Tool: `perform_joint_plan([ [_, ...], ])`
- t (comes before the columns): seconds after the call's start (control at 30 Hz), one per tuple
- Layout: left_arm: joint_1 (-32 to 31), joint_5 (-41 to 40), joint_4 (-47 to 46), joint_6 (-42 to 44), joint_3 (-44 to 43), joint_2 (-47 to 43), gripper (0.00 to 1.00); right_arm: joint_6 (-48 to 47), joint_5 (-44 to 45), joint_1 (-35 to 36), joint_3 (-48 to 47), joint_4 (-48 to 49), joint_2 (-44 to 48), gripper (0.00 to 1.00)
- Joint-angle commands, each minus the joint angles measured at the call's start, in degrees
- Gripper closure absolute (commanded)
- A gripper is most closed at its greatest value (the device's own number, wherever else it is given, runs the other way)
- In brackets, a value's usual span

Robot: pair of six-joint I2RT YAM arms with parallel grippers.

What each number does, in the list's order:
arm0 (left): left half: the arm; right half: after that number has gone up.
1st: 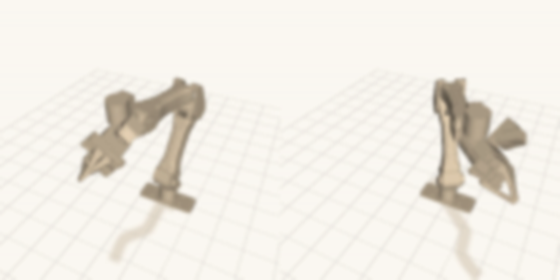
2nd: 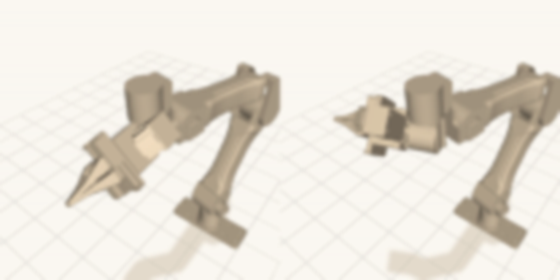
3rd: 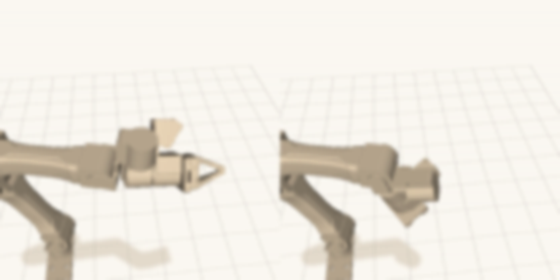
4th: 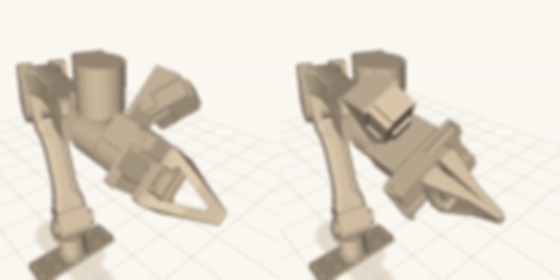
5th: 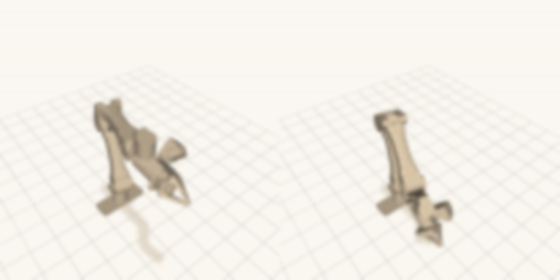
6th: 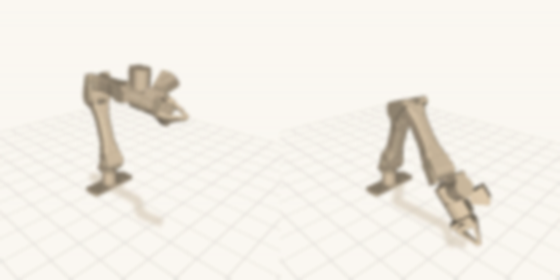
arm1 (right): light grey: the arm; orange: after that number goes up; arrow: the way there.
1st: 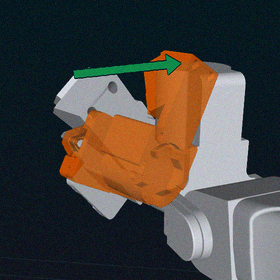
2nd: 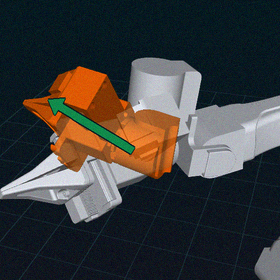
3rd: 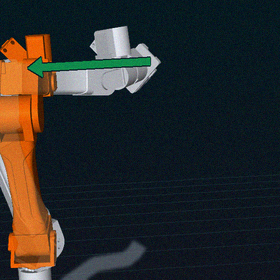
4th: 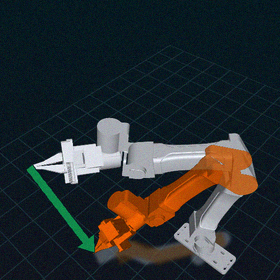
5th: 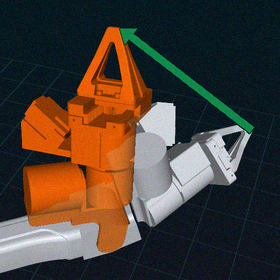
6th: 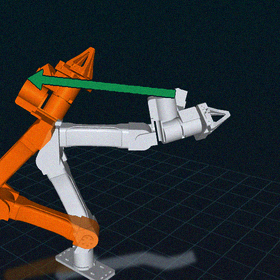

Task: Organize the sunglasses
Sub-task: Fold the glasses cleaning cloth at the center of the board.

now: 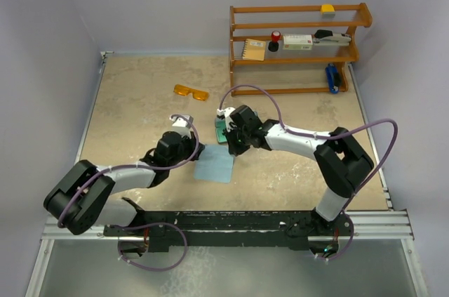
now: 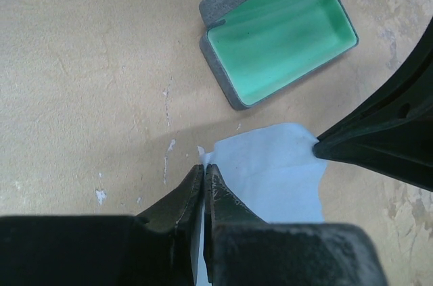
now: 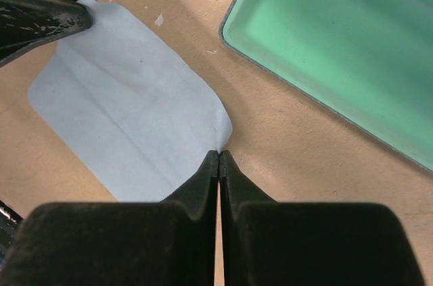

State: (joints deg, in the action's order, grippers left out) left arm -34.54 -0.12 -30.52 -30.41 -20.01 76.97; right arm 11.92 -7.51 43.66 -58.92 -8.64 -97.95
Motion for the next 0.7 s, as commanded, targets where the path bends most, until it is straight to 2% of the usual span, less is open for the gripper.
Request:
perform_joint_plan([
  [0.0,-0.9,-1.86,-1.45,-0.37,1.75,-4.03,1.0,-0.98,-0.61,1.15,0.37,0.96,2.37,1.0],
  [0.67,-4.78,-7.06,-0.03,-2.06,5.53,-9.39,1.0,0.13,-0.22,5.75,4.24,1.13,5.31,1.0],
])
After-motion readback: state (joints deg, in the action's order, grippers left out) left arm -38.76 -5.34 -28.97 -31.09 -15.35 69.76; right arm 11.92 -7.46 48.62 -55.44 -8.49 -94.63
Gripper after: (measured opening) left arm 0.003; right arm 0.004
